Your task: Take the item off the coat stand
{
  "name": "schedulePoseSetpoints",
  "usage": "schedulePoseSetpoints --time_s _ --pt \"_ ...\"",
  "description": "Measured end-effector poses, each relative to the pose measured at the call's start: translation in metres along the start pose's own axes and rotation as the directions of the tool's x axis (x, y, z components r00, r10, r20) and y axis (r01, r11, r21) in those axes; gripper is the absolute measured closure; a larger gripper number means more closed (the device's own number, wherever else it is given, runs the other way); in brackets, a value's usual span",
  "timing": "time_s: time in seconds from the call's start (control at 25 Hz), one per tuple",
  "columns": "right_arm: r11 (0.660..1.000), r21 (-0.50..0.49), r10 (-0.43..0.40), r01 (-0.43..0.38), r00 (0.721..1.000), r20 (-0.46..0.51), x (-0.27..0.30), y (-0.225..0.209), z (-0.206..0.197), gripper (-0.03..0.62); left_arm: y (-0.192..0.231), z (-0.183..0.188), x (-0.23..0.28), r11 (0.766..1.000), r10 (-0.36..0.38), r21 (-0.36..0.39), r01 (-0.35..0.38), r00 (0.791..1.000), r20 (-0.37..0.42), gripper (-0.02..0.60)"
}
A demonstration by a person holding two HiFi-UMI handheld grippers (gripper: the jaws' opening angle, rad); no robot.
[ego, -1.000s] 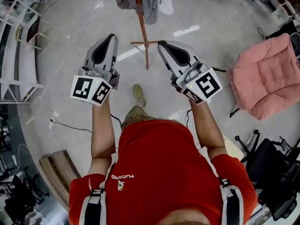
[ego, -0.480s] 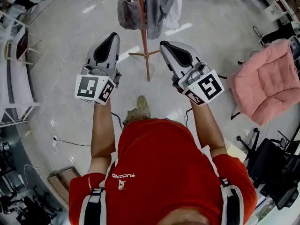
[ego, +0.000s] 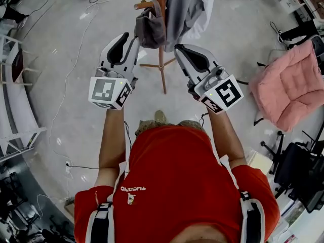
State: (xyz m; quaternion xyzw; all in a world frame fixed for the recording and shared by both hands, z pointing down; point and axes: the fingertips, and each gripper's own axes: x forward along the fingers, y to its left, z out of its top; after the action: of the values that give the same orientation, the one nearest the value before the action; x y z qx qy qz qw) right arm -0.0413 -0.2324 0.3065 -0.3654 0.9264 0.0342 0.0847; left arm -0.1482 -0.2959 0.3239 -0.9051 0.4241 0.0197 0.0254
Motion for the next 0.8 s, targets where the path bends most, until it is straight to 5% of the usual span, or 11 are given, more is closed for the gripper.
schedulePoseSetpoints --time_s 0.36,0.68,0.8 --pt "1.0 0.007 -0.023 0.023 0.998 -0.06 0.017 -0.021 -0.017 0.574 0.03 -0.049 0.053 0.999 -0.033 0.011 0.034 0.993 -0.112 0.375" --pt "1.0 0.015 -0.011 0.012 0.998 -0.065 0.013 -0.051 -0.019 0.574 0.04 -0.08 0.089 0.999 0.002 0.04 0.006 0.982 -0.189 0.377" --pt "1.0 0.018 -0.003 0.005 0.998 -0.066 0.011 -0.057 -0.017 0.574 0.041 -0.085 0.097 0.999 0.004 0.033 0.002 0.981 -0.193 0.423"
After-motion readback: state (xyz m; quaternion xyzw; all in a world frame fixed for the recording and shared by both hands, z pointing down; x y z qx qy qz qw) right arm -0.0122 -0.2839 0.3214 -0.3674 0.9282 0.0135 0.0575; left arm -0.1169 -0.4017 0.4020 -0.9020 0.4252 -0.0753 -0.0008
